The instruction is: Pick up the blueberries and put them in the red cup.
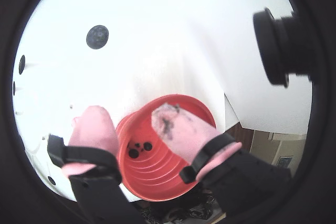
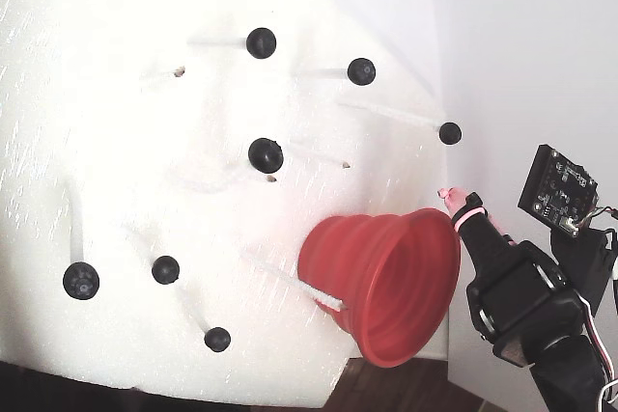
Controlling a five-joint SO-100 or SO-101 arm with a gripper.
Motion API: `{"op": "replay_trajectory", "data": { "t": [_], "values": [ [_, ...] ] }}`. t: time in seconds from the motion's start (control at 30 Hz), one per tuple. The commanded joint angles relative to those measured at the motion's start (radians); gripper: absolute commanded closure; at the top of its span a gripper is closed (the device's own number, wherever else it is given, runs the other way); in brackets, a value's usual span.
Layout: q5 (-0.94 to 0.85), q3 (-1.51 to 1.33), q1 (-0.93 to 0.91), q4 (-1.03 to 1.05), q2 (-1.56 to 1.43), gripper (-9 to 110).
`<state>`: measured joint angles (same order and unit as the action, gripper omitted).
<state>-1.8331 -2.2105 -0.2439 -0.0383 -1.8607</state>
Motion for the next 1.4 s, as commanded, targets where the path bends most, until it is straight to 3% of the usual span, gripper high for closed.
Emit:
{"op": "replay_trajectory", "data": {
  "t": [0.0, 1.37],
  "values": [
    [0.006, 0.1, 0.005, -0.035, -0.011, 85],
    [0.064, 0.253, 0.055, -0.19, 0.216, 83]
  ]
}}
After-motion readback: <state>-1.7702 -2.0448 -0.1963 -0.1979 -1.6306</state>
